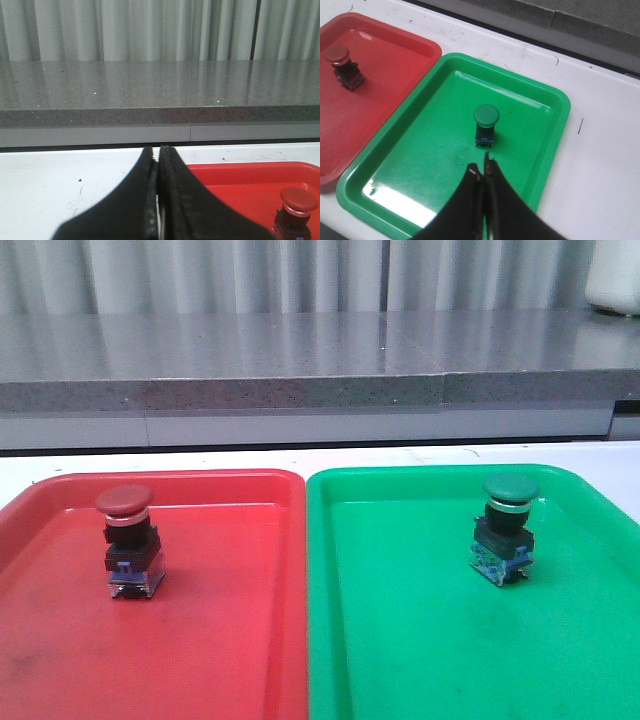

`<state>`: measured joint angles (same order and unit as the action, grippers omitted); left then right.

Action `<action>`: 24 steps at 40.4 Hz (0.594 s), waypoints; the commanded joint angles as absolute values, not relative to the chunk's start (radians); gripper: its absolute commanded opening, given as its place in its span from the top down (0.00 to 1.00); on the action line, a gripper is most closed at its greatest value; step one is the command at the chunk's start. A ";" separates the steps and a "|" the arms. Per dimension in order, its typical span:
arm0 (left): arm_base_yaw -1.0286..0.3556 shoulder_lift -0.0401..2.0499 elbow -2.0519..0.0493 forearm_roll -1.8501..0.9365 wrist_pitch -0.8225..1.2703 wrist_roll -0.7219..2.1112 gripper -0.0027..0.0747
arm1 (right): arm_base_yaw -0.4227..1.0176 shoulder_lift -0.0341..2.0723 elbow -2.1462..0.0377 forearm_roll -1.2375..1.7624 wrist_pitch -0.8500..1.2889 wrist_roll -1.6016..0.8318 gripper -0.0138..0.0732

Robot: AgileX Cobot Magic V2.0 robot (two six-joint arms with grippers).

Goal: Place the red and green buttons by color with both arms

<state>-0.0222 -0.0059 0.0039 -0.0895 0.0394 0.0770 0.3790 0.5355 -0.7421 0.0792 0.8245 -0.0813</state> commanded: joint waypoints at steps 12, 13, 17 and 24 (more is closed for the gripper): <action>-0.028 -0.023 0.028 -0.096 -0.051 0.065 0.99 | 0.381 0.525 -0.758 0.077 0.753 -0.089 0.92; -0.028 -0.023 0.028 -0.096 -0.051 0.065 0.99 | 0.378 0.519 -0.752 0.065 0.750 -0.089 0.92; -0.028 -0.023 0.028 -0.096 -0.051 0.065 0.99 | 0.320 0.469 -0.680 0.038 0.649 -0.089 0.92; -0.028 -0.021 0.028 -0.096 -0.049 0.065 0.99 | 0.191 0.307 -0.436 0.038 0.326 -0.089 0.92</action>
<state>-0.0222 -0.0059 0.0039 -0.0895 0.0375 0.0755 0.2421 0.3677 -0.5051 0.0527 0.5416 -0.0813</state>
